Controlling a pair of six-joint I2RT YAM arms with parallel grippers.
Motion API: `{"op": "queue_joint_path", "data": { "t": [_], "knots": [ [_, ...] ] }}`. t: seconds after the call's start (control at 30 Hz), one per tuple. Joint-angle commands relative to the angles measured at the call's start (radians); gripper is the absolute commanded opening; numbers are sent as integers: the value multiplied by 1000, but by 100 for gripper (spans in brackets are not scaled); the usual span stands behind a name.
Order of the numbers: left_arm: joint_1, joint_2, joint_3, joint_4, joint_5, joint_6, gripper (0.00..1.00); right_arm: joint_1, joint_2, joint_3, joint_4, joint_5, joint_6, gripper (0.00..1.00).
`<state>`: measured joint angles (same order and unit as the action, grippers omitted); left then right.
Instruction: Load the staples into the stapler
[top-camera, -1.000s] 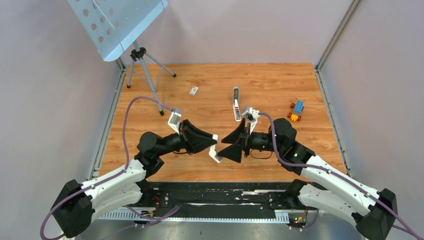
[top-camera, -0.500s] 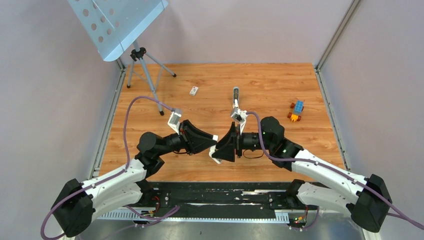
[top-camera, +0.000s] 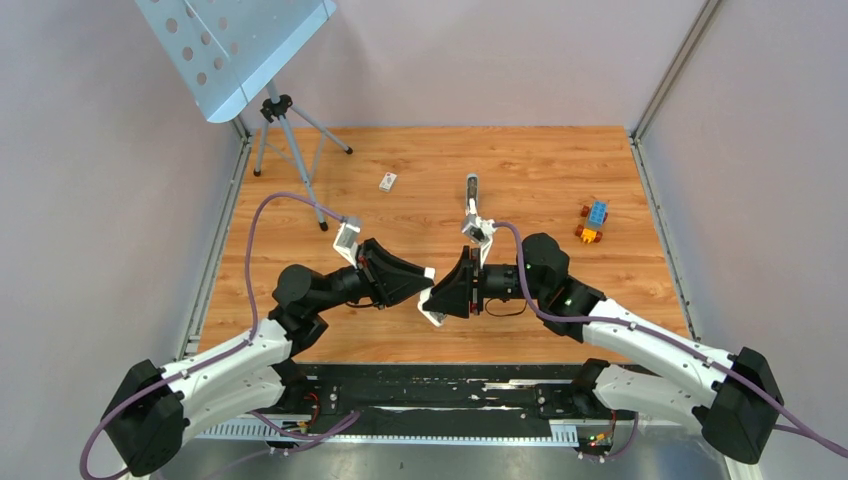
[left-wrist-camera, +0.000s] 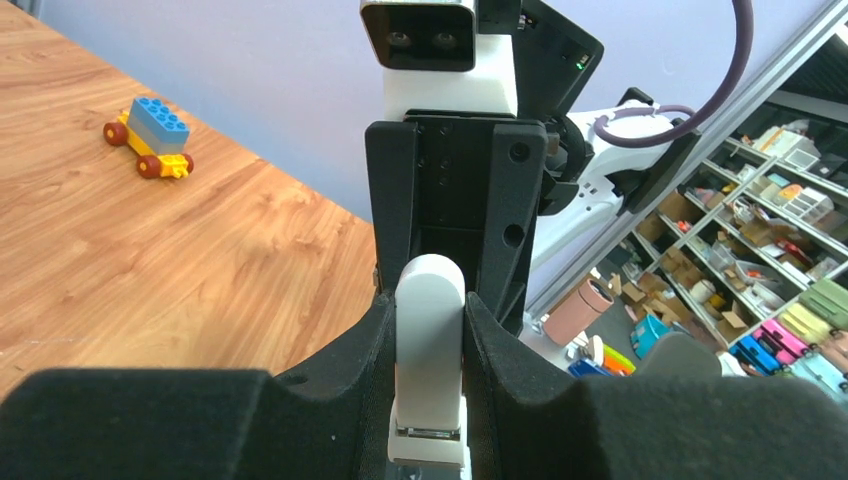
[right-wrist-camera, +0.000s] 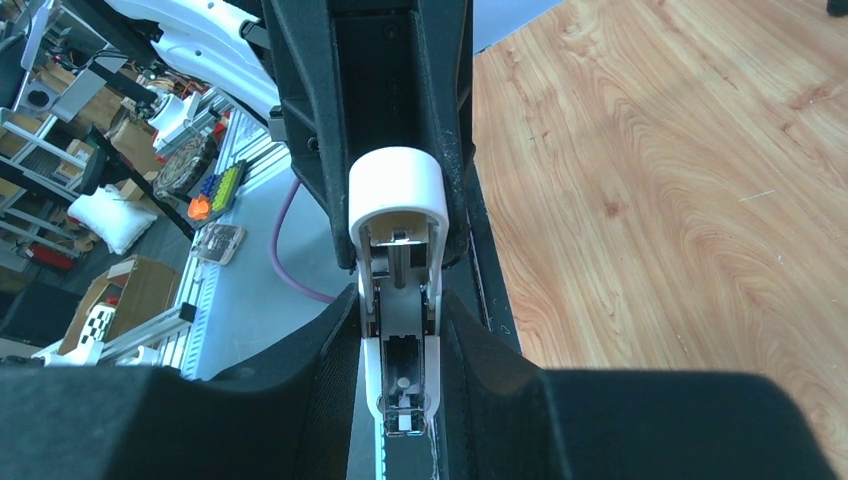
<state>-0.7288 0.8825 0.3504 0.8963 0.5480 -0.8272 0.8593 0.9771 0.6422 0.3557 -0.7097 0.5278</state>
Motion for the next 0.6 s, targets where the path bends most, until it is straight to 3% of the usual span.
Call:
{"op": "queue_joint_path", "data": {
  "t": [0.0, 0.13, 0.3, 0.43, 0.57],
  "knots": [
    [1, -19, 8, -31, -64, 9, 30, 15, -33, -1, 9, 19, 20, 0],
    [2, -56, 14, -92, -104, 34, 57, 15, -47, -4, -8, 40, 19, 0],
    [1, -140, 34, -233, -154, 119, 75, 14, -74, 11, -113, 113, -7, 0],
    [2, -228, 84, -448, -214, 236, 87, 9, -100, 51, -270, 279, -62, 0],
    [2, -286, 180, -771, -286, 389, 100, -5, -117, 97, -466, 564, -126, 0]
  ]
}}
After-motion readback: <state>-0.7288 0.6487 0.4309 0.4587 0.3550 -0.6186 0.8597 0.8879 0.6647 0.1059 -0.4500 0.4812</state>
